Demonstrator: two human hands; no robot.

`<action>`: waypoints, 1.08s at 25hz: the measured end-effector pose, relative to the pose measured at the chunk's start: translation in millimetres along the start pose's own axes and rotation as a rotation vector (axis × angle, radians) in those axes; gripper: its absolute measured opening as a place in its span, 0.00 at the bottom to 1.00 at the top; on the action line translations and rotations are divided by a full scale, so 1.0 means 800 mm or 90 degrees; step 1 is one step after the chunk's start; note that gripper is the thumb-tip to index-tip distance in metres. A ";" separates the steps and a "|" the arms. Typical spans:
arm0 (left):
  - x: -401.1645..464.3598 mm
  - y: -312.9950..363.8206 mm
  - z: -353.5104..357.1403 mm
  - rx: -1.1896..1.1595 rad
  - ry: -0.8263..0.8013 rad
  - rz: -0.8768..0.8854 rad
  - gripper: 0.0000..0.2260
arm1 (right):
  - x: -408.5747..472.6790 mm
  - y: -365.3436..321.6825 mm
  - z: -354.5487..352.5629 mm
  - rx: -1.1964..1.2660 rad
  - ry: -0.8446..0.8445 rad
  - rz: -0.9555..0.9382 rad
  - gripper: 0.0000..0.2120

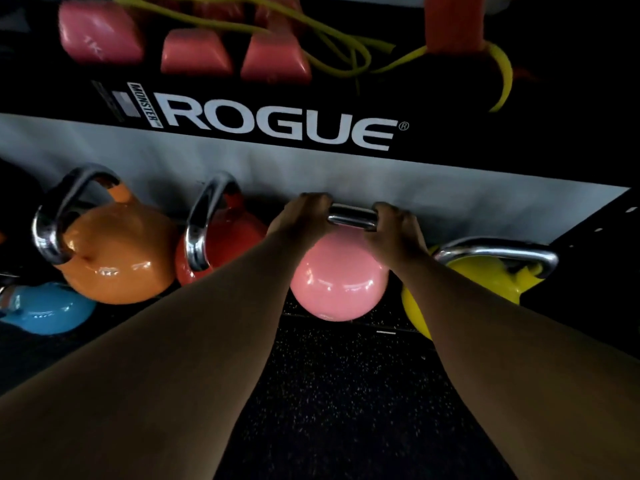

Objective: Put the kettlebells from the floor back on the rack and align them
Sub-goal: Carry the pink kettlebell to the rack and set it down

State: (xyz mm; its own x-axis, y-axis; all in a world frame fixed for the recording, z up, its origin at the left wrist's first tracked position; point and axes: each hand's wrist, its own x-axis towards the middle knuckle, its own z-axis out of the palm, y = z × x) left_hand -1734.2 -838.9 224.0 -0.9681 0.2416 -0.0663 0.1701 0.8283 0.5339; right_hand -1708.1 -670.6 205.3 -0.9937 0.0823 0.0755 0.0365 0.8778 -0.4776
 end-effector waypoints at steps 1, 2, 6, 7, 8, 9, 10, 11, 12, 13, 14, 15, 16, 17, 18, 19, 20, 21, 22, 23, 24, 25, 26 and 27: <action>0.002 0.001 -0.001 0.003 0.011 0.002 0.07 | 0.003 0.002 0.000 0.003 0.000 -0.008 0.15; 0.004 0.002 -0.002 0.006 0.027 0.005 0.06 | 0.006 0.003 0.000 0.005 0.004 -0.014 0.13; -0.002 0.006 0.003 0.034 0.046 0.007 0.06 | 0.006 0.007 -0.007 0.001 -0.039 -0.036 0.12; 0.000 0.008 0.001 0.049 0.037 0.008 0.06 | 0.006 0.006 -0.011 -0.003 -0.057 -0.040 0.13; 0.001 0.010 -0.003 0.062 0.022 0.006 0.08 | 0.004 0.005 -0.016 -0.007 -0.071 -0.053 0.15; 0.001 0.010 -0.009 0.073 0.005 0.003 0.10 | 0.001 0.003 -0.021 -0.007 -0.081 -0.071 0.17; 0.001 0.010 -0.012 0.087 -0.007 0.008 0.12 | -0.004 0.002 -0.027 -0.002 -0.083 -0.093 0.18; -0.003 0.014 -0.014 0.111 -0.008 0.024 0.14 | -0.012 0.005 -0.034 0.002 -0.080 -0.117 0.19; -0.008 0.021 -0.013 0.147 0.000 0.057 0.16 | -0.021 0.011 -0.043 0.004 -0.075 -0.138 0.20; -0.016 0.030 -0.010 0.194 0.007 0.095 0.18 | -0.031 0.019 -0.052 0.003 -0.066 -0.153 0.21; -0.025 0.039 -0.005 0.243 0.012 0.133 0.20 | -0.040 0.026 -0.061 -0.002 -0.057 -0.163 0.21; -0.034 0.050 0.001 0.285 0.020 0.163 0.23 | -0.050 0.036 -0.071 -0.008 -0.042 -0.163 0.21; -0.043 0.064 0.008 0.307 0.035 0.183 0.25 | -0.060 0.047 -0.082 -0.017 -0.023 -0.158 0.20; -0.050 0.076 0.013 0.315 0.056 0.197 0.27 | -0.070 0.058 -0.094 -0.024 -0.007 -0.153 0.19; -0.057 0.088 0.018 0.326 0.077 0.217 0.27 | -0.081 0.070 -0.108 -0.026 0.003 -0.155 0.17; -0.065 0.096 0.022 0.342 0.094 0.238 0.26 | -0.094 0.080 -0.118 -0.033 0.003 -0.173 0.16; -0.074 0.113 0.033 0.358 0.104 0.264 0.24 | -0.109 0.100 -0.134 -0.047 -0.009 -0.194 0.15; -0.082 0.138 0.049 0.372 0.116 0.288 0.21 | -0.127 0.127 -0.156 -0.070 -0.015 -0.211 0.16; -0.086 0.140 0.054 0.379 0.124 0.299 0.18 | -0.132 0.134 -0.161 -0.076 -0.013 -0.223 0.17; -0.091 0.163 0.070 0.372 0.131 0.318 0.16 | -0.143 0.159 -0.179 -0.086 -0.011 -0.207 0.17; -0.098 0.195 0.091 0.371 0.130 0.338 0.14 | -0.158 0.189 -0.202 -0.101 -0.007 -0.183 0.17; -0.102 0.221 0.106 0.378 0.117 0.358 0.14 | -0.169 0.215 -0.218 -0.107 0.001 -0.160 0.16; -0.105 0.246 0.119 0.380 0.104 0.385 0.13 | -0.179 0.241 -0.234 -0.108 0.009 -0.135 0.15; -0.107 0.275 0.134 0.376 0.092 0.413 0.13 | -0.192 0.269 -0.253 -0.111 0.011 -0.110 0.14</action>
State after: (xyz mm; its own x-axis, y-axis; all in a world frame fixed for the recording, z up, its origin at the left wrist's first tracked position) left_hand -1594.4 -623.3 256.5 -0.6548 0.7209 0.2269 0.7216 0.6856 -0.0957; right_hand -1526.3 -399.3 268.2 -0.9850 -0.0694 0.1579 -0.1144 0.9478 -0.2975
